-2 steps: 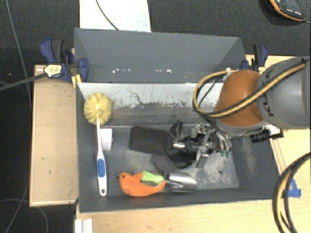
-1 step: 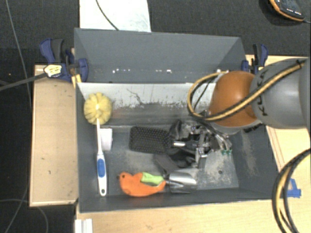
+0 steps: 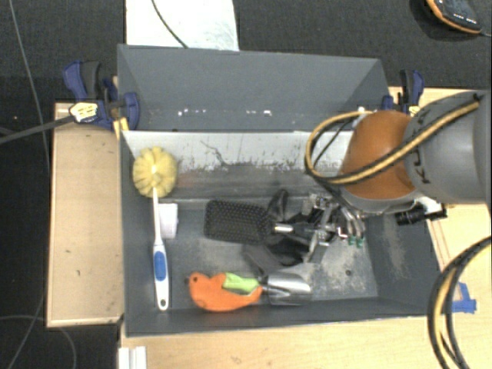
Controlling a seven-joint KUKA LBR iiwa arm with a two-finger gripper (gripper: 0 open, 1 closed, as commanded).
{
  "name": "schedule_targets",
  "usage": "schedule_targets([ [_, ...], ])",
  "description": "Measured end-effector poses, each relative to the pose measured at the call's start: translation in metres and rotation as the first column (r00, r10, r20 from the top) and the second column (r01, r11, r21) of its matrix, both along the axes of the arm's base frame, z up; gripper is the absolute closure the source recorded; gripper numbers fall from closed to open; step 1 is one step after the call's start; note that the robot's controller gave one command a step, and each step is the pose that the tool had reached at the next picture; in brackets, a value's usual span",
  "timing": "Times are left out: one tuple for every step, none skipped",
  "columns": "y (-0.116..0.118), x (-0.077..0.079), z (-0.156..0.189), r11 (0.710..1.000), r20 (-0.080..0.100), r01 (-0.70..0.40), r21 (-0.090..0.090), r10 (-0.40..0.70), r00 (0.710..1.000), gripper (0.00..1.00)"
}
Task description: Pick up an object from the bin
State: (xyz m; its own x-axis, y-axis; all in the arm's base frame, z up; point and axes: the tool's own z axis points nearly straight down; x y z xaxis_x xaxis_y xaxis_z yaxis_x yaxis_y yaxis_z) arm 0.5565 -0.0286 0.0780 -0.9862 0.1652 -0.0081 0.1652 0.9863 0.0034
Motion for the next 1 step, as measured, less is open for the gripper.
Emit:
schedule_targets([
  [0.0156, 0.0041, -0.0051, 0.958, 0.003, -0.286, -0.004, 0.286, 0.958, 0.0],
])
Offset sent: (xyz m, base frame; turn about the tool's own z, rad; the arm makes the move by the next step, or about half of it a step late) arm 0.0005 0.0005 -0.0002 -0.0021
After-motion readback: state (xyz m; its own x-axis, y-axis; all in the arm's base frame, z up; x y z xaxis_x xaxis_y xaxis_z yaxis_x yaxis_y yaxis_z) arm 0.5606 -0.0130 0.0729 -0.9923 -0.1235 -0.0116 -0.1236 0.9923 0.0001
